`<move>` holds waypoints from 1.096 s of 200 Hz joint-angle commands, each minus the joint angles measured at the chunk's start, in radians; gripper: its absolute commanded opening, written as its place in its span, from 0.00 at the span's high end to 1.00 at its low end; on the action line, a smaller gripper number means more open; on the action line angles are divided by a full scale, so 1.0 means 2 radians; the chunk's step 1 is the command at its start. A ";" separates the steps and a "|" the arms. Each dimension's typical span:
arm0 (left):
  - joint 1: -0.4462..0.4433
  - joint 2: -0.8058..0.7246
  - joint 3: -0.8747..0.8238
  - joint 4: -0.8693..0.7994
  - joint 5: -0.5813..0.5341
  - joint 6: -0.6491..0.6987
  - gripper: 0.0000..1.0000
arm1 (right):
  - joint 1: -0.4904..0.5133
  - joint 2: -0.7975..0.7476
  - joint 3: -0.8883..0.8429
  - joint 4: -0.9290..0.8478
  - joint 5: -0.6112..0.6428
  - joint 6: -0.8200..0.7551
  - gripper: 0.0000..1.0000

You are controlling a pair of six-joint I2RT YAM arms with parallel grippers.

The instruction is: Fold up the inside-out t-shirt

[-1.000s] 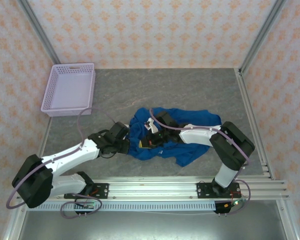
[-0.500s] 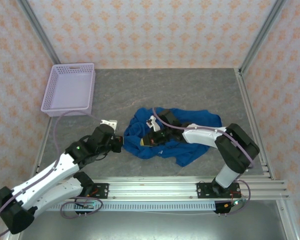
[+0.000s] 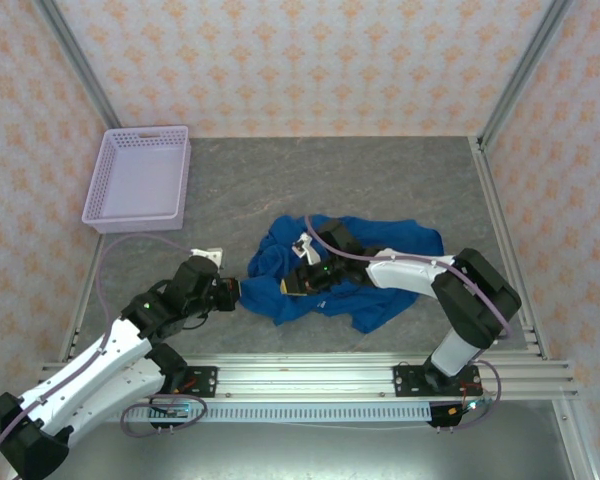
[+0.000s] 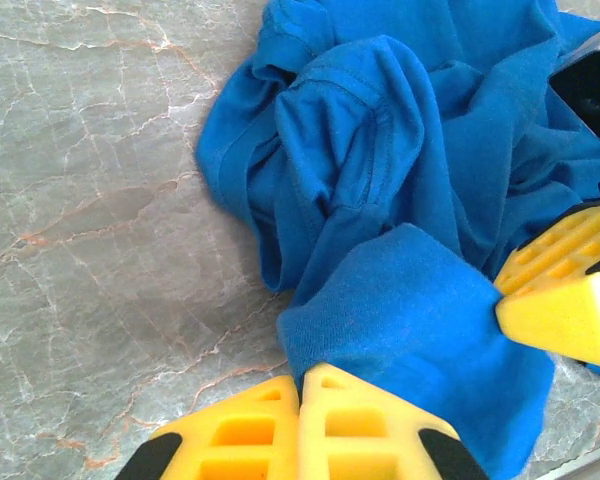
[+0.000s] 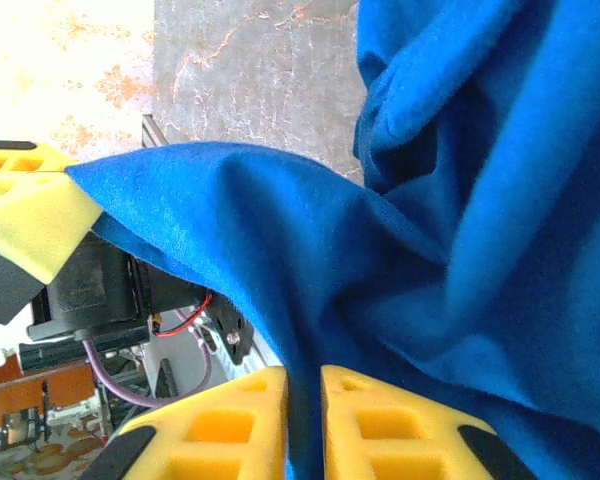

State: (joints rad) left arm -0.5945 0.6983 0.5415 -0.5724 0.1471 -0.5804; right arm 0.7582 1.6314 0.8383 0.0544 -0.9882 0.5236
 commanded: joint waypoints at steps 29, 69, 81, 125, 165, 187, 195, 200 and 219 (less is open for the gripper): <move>0.007 -0.004 -0.001 -0.012 -0.002 -0.011 1.00 | 0.010 0.006 -0.003 -0.014 0.007 -0.027 0.78; 0.010 -0.015 0.002 -0.028 -0.011 -0.011 1.00 | 0.017 0.016 0.012 -0.063 0.030 -0.059 0.87; 0.010 -0.014 -0.001 -0.033 -0.016 -0.017 1.00 | 0.018 0.016 0.019 -0.085 0.036 -0.074 0.85; 0.010 0.034 0.006 -0.039 -0.045 -0.018 0.53 | 0.009 -0.037 0.051 -0.175 0.078 -0.150 0.72; 0.018 0.073 0.041 0.060 -0.090 0.020 0.28 | -0.075 -0.106 0.058 -0.188 0.189 -0.170 0.58; 0.055 0.175 0.081 0.147 -0.053 0.035 0.25 | -0.149 -0.113 0.062 -0.189 0.305 -0.158 0.53; 0.065 0.226 0.112 0.159 -0.039 0.042 0.25 | -0.172 -0.108 0.064 -0.190 0.340 -0.165 0.52; 0.069 0.259 0.134 0.161 -0.033 0.049 0.25 | -0.186 -0.104 0.066 -0.192 0.363 -0.171 0.51; 0.072 0.362 0.212 0.162 -0.017 0.084 0.22 | -0.223 -0.073 0.084 -0.201 0.424 -0.193 0.42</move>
State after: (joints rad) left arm -0.4637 1.2236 0.8162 -0.3607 0.0669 -0.5163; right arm 0.3756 1.4246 0.9657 -0.2966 -0.4103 0.1955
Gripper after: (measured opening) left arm 0.768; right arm 0.539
